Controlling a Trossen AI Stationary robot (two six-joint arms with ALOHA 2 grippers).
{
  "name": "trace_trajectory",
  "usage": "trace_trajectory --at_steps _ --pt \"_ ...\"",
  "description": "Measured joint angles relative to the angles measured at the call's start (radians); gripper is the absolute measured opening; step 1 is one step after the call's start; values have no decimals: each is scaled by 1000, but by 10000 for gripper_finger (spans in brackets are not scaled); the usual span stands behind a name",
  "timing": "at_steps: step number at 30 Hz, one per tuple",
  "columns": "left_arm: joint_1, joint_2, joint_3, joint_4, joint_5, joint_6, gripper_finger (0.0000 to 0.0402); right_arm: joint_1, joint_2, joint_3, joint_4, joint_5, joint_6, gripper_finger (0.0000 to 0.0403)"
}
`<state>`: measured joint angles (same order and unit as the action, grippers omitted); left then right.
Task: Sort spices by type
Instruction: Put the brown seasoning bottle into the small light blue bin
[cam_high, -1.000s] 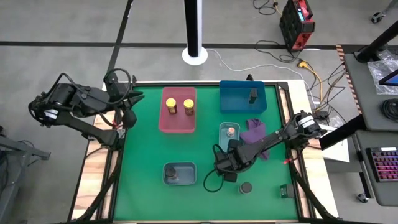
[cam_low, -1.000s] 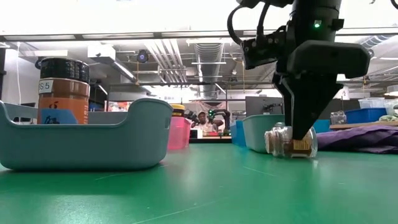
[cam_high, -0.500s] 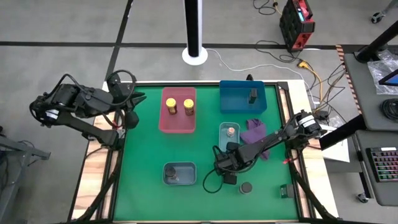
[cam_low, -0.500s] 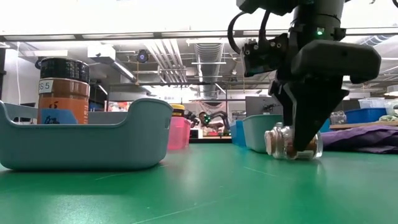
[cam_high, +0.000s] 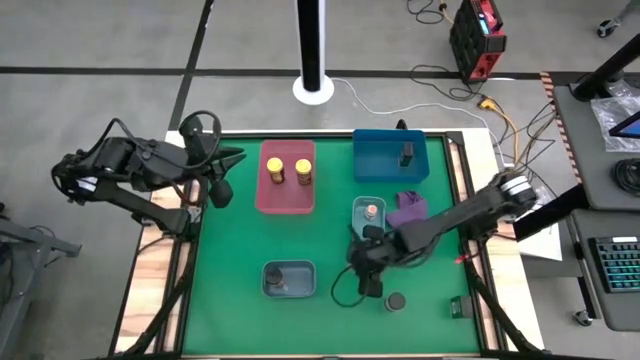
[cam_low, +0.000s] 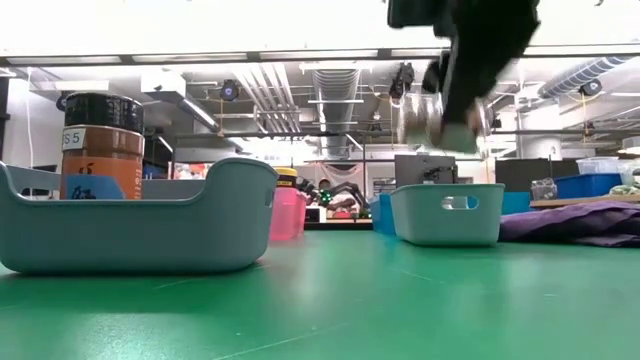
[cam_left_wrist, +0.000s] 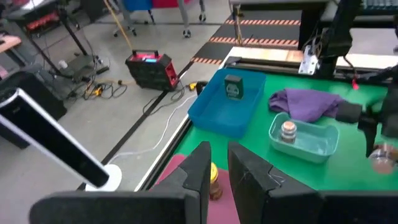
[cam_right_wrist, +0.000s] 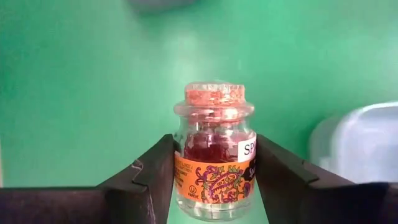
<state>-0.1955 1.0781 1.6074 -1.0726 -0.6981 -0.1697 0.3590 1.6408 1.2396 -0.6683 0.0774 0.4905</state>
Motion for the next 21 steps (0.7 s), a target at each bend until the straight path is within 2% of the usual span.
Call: trace_trajectory --at_steps 3,7,9,12,15,17,19,21 --pt "0 11 0 44 0 34 39 -7 -89 -3 -10 57 37 175" --pt "0 23 0 111 10 61 39 -15 -226 -3 16 219 68 175" --pt "0 28 0 155 72 89 39 -30 -283 -5 71 288 68 175" --pt "1 35 0 240 263 154 38 -63 -348 -17 226 345 16 175" --pt "3 40 -9 353 533 212 38 -104 -395 -29 521 329 -128 175" --pt "5 46 -24 445 667 223 38 -136 -409 -46 742 262 -218 175" --pt "6 59 -39 518 680 210 38 -163 -409 -71 946 181 -281 175" --pt "7 74 -55 582 586 143 38 -183 -400 -90 1116 116 -333 175"
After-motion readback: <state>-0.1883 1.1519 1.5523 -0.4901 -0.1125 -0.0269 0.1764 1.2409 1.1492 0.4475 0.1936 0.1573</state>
